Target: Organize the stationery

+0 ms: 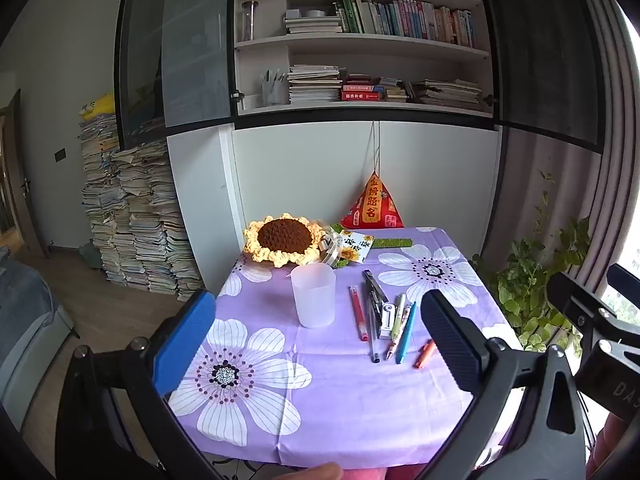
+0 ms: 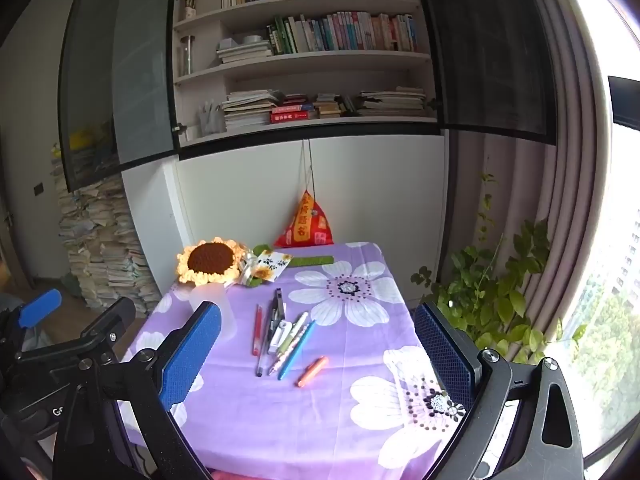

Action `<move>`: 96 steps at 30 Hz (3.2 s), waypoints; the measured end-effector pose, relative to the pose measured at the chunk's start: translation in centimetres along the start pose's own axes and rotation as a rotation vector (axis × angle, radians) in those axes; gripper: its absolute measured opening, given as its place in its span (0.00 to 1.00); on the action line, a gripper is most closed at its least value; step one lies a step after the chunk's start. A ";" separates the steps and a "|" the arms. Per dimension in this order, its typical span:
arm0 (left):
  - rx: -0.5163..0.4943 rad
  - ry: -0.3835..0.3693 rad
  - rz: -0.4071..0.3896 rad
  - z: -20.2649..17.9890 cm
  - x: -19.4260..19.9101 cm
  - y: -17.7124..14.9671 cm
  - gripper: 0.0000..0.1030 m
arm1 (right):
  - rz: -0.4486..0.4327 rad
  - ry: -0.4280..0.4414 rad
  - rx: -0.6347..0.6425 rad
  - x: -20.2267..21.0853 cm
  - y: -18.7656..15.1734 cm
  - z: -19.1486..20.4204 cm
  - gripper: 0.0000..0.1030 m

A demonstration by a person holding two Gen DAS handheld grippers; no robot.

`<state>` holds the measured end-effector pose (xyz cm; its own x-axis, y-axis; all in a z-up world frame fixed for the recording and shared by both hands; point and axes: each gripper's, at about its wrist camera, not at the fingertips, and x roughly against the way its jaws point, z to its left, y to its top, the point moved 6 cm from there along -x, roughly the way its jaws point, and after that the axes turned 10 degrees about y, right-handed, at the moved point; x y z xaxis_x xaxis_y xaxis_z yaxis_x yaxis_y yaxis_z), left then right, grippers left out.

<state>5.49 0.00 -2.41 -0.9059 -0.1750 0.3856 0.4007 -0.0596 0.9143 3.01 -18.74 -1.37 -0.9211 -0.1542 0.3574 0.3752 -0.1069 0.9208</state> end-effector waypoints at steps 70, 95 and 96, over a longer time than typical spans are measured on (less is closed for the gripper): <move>-0.003 -0.056 0.030 -0.9 -2.9 -0.9 0.99 | 0.081 -0.025 -0.026 -3.8 -2.2 -1.0 0.95; -0.031 -0.072 0.177 -3.0 -11.1 -3.0 0.98 | 0.231 -0.013 -0.042 -11.7 -3.6 -2.8 0.95; -0.033 -0.073 0.192 -3.1 -11.8 -3.3 0.96 | 0.241 -0.013 -0.042 -12.2 -3.8 -2.9 0.94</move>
<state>15.27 -0.78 -10.30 -0.8196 -0.1149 0.5613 0.5700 -0.0642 0.8191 13.15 -19.35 -9.68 -0.8055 -0.1675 0.5684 0.5882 -0.1098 0.8012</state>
